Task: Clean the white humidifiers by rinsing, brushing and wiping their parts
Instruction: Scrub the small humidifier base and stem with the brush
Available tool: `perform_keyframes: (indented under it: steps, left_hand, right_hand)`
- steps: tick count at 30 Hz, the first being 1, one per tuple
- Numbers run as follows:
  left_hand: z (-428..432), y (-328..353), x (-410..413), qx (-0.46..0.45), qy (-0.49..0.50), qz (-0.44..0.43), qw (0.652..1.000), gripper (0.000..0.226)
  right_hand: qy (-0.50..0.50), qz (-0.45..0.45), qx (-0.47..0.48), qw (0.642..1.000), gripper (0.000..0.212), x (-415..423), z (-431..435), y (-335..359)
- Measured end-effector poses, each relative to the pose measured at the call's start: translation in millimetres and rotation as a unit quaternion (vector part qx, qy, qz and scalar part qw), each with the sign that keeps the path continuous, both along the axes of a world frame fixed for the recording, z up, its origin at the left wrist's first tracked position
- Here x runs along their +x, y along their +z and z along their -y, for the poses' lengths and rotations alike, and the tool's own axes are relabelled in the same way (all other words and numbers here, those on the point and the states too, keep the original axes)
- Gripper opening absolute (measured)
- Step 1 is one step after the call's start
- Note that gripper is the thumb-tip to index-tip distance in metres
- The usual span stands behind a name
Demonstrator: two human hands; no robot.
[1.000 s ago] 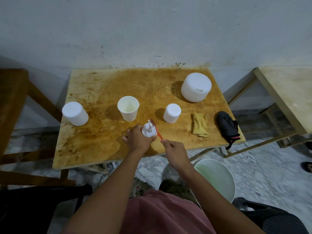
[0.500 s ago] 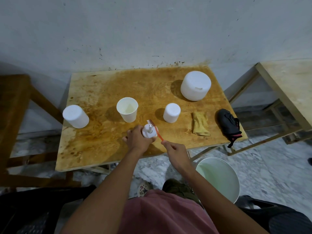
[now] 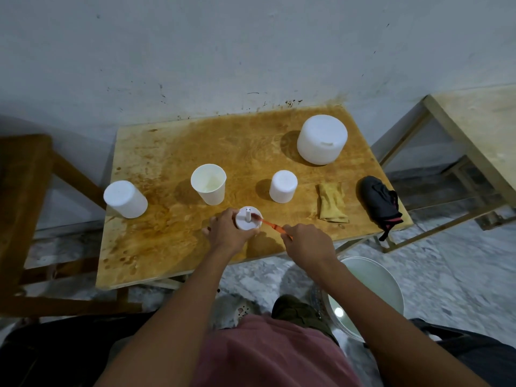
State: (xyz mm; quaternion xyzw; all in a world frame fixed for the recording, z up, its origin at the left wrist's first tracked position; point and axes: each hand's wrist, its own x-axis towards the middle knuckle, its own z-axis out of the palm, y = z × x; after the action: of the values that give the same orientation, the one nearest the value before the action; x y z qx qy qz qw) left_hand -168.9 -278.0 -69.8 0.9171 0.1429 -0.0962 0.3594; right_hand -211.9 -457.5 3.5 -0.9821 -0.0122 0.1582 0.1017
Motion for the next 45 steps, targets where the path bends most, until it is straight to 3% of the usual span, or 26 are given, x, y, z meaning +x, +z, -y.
perform_keyframes:
  steps: [8, 12, 20, 29, 36, 42, 45]
  left_hand:
    - [0.2, -3.9, 1.7, 0.011, 0.0, 0.002, 1.0, 0.055]
    - [2.4, -1.2, 1.7, 0.023, 0.01, 0.005, 1.0, 0.045]
    - [2.0, 1.2, 0.5, 0.017, 0.006, 0.003, 1.0, 0.049]
    - [0.8, 3.9, -1.0, 0.003, 0.002, -0.006, 1.0, 0.059]
    - [-0.1, 0.6, -0.6, -0.005, 0.003, -0.004, 1.0, 0.053]
    - [-3.4, 1.6, 1.0, 0.002, -0.01, -0.008, 1.0, 0.056]
    - [-3.9, 0.1, 1.7, 0.007, -0.012, -0.012, 1.0, 0.057]
  right_hand:
    - [-0.048, -0.032, 0.032, 0.998, 0.03, 9.1, 0.7, 2.9]
    - [-0.028, -0.013, 0.004, 1.0, 0.029, 19.8, -1.0, 9.5]
    - [0.017, -0.02, 0.016, 1.0, 0.031, 25.5, -9.6, 5.6]
    - [-0.06, -0.012, 0.013, 0.998, 0.033, 28.2, 13.5, 12.7]
    - [-0.086, -0.043, 0.134, 0.986, 0.031, 24.0, -4.3, -3.3]
    - [0.014, 0.038, -0.021, 0.999, 0.033, 33.9, 5.4, 9.3]
    - [0.02, -0.006, -0.021, 1.0, 0.031, 38.7, 9.4, 17.0]
